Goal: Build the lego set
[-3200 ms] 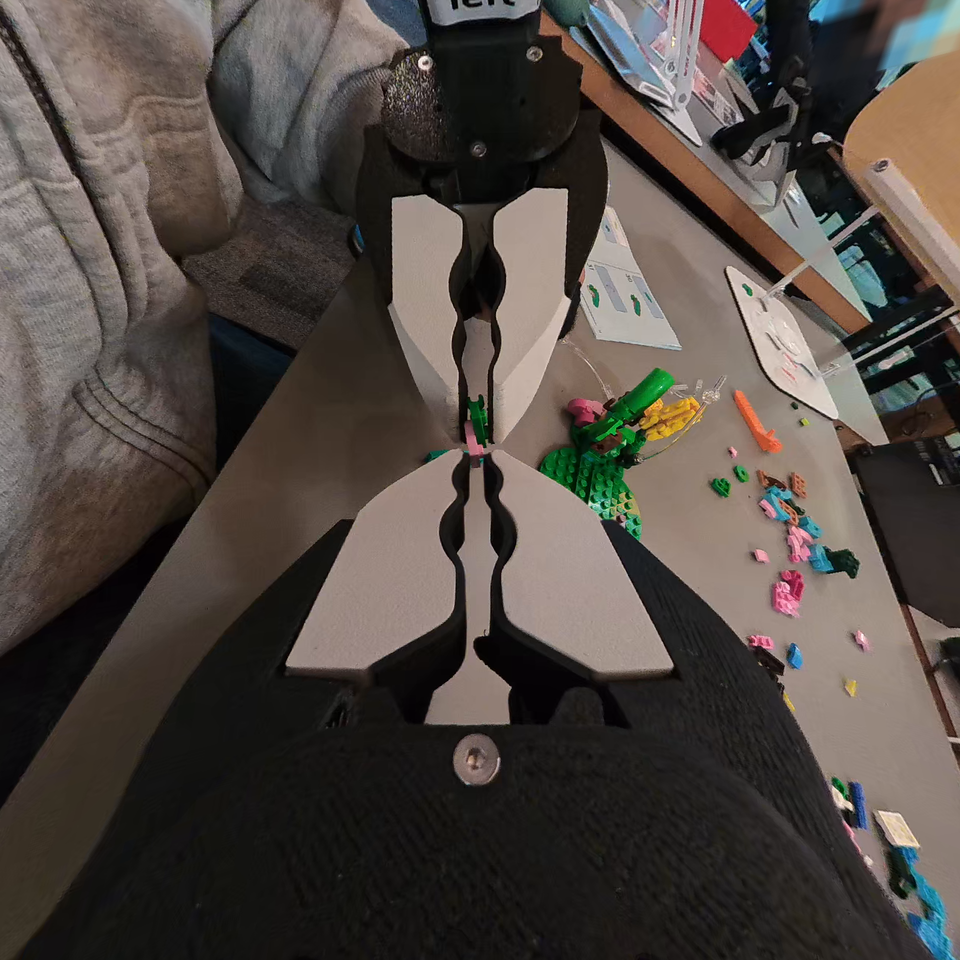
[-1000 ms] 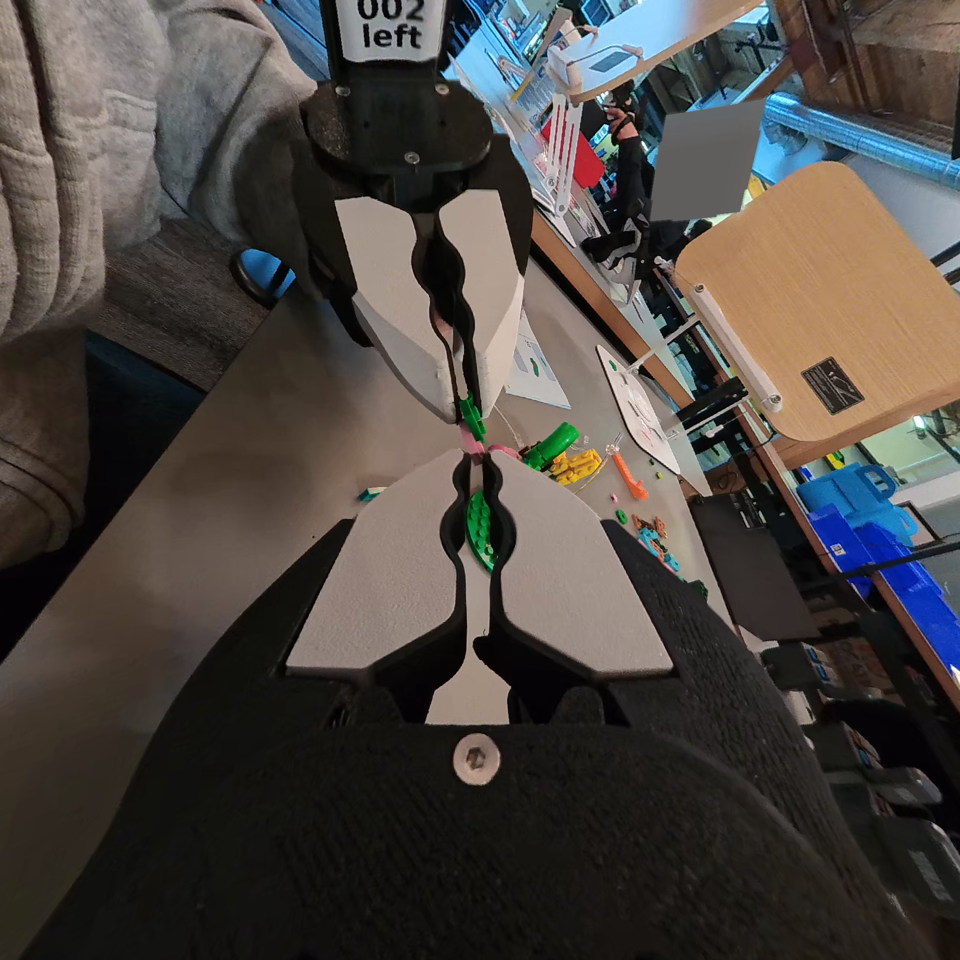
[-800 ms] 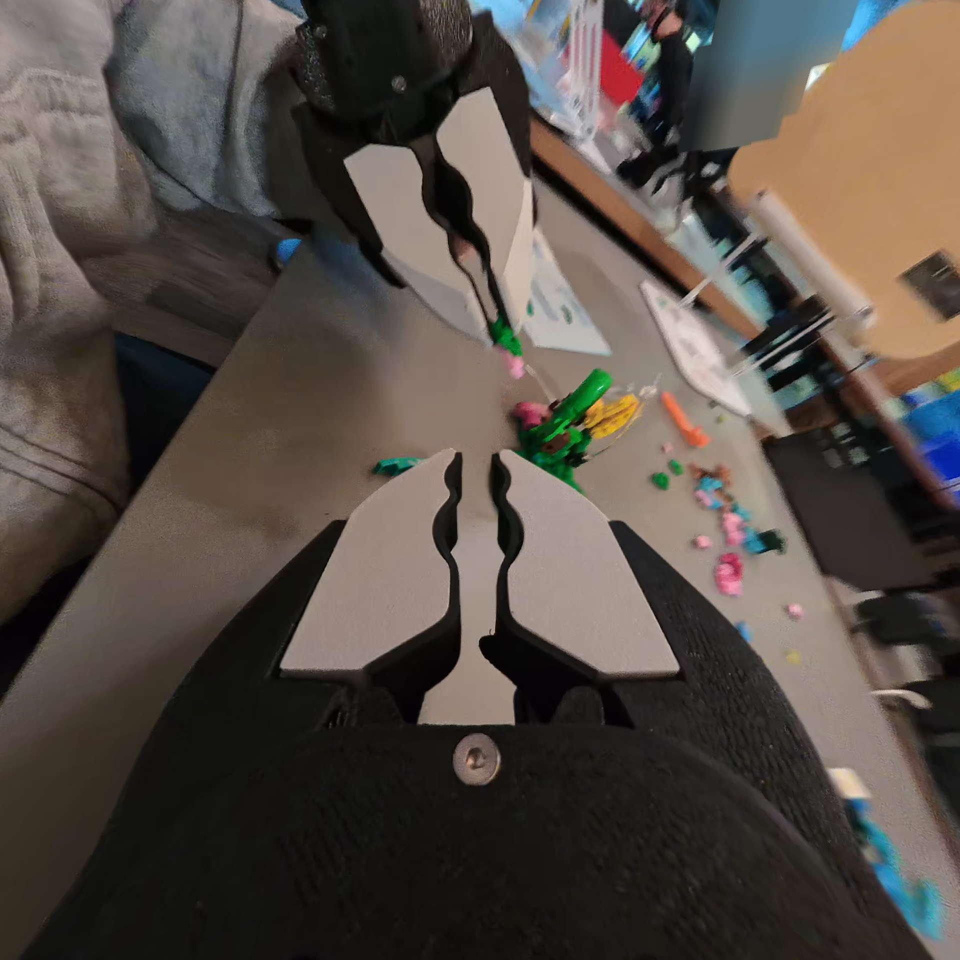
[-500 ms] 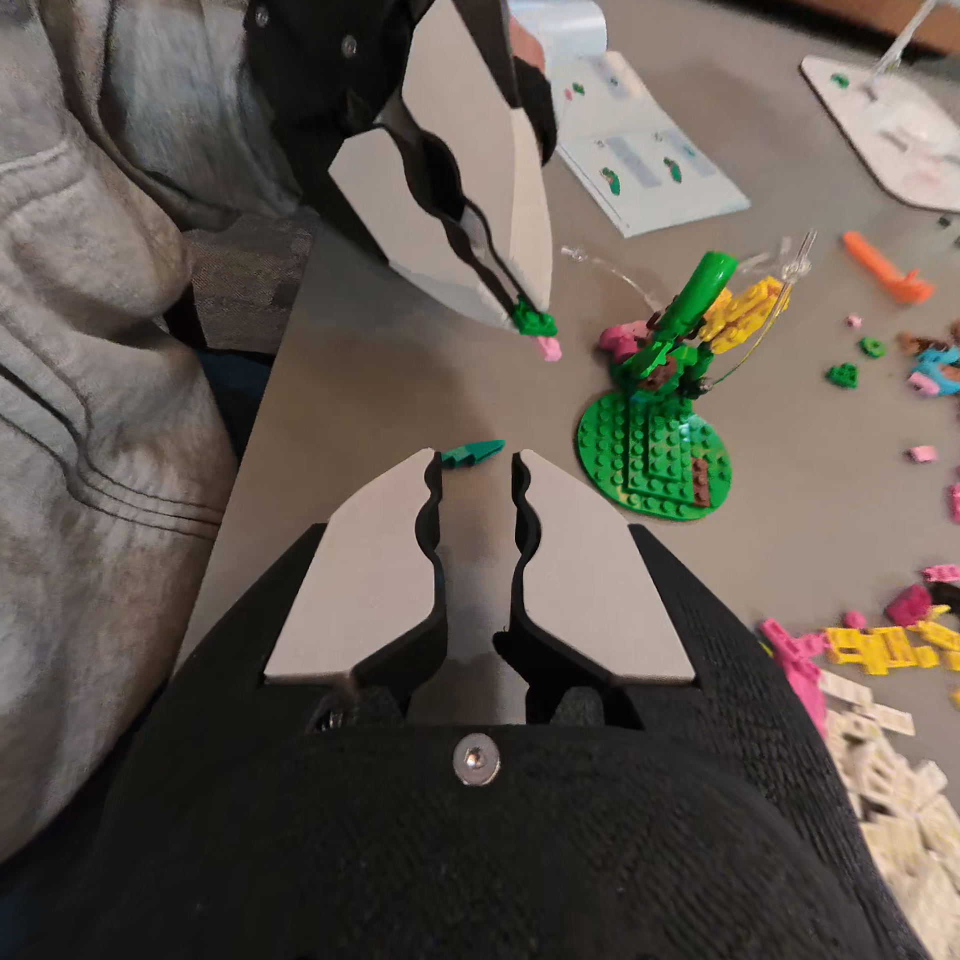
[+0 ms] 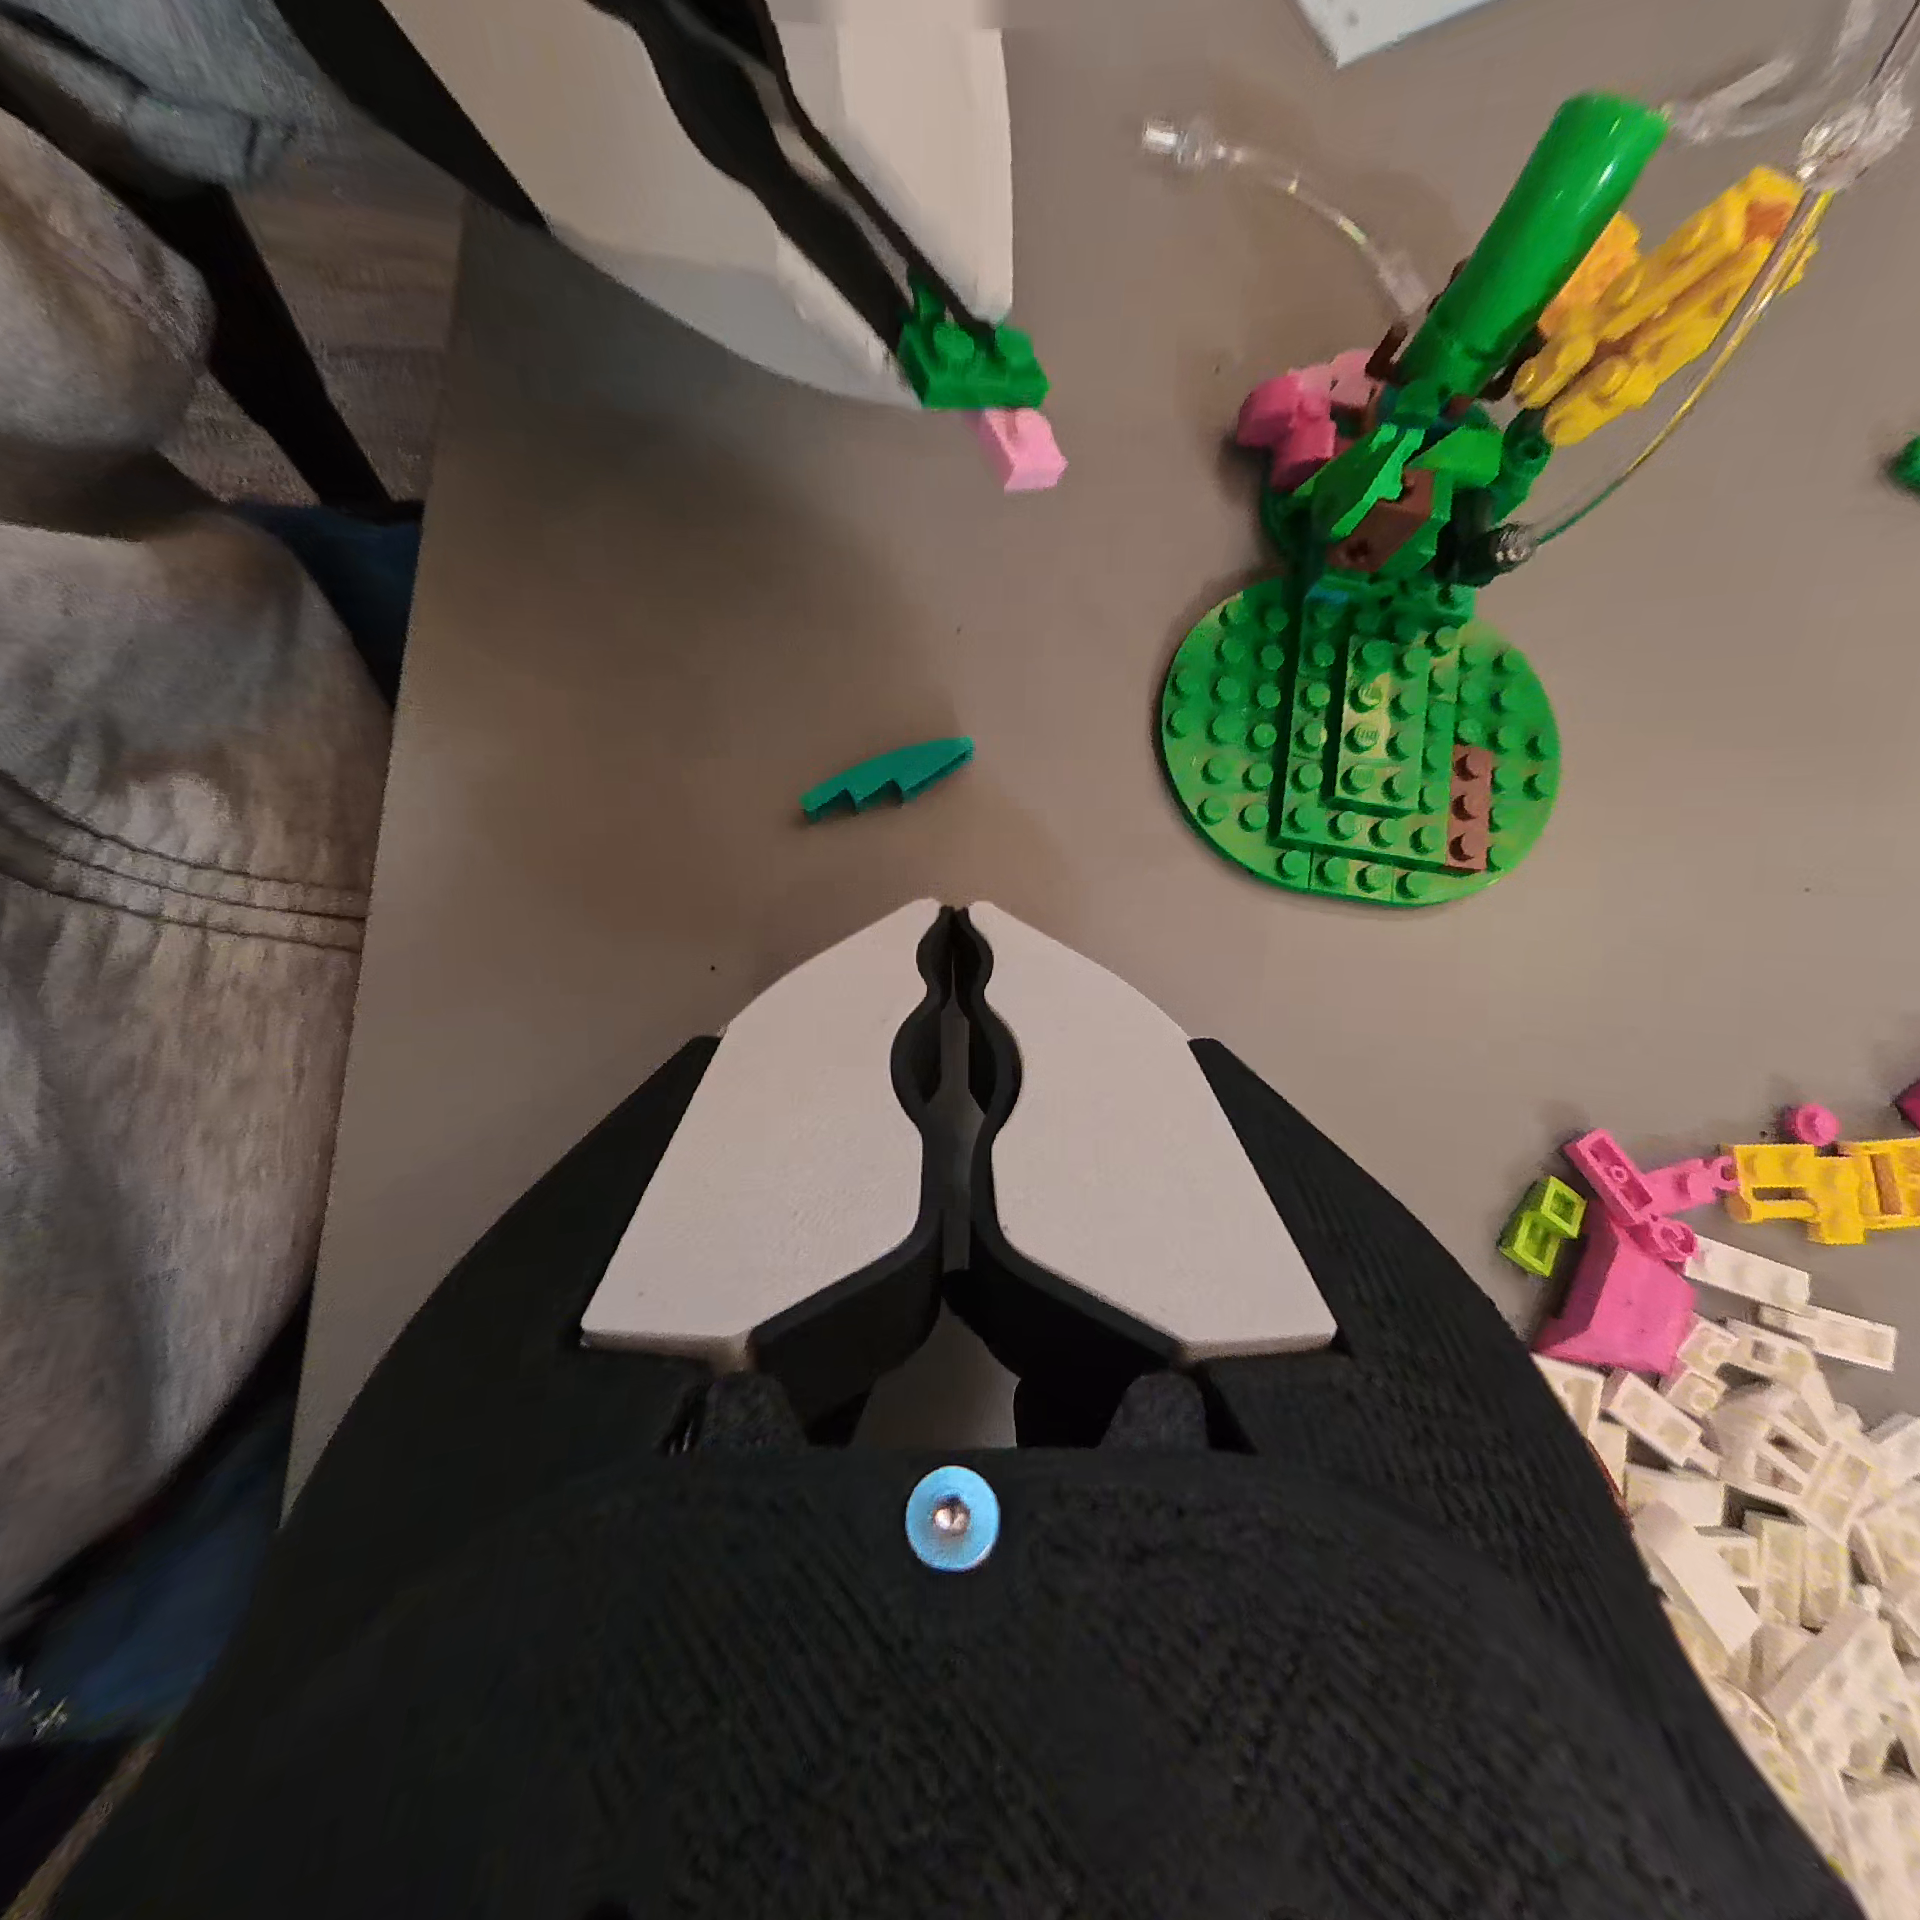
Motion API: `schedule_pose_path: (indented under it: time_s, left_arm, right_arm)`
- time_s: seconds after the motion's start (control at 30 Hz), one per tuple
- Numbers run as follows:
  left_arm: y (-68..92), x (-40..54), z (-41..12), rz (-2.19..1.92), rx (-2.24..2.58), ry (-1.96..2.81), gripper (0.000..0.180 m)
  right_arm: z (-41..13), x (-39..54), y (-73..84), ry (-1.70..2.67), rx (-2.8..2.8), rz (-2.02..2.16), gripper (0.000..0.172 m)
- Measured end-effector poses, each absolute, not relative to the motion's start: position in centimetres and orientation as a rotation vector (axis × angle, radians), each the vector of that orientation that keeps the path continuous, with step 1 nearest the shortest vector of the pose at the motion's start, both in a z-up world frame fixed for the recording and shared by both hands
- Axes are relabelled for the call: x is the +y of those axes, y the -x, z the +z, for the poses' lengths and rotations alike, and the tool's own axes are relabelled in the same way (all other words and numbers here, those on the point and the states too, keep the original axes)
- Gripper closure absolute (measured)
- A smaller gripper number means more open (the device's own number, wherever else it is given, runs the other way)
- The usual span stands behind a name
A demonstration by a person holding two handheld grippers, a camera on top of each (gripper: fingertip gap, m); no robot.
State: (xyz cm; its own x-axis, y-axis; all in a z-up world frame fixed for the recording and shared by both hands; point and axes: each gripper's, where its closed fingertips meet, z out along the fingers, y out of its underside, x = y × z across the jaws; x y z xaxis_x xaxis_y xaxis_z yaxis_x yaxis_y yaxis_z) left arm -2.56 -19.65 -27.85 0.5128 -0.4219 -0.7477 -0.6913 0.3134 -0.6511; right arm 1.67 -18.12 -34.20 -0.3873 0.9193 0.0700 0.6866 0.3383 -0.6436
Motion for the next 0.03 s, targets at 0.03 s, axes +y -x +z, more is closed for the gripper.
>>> schedule_pose_path:
  time_s: [0.03]
  left_arm:
    - [2.64, -19.56, -27.81, 0.238, 1.090, 1.312, 0.175]
  right_arm:
    - [-34.26, -18.00, -1.62, 1.417, -2.189, 0.729, 0.172]
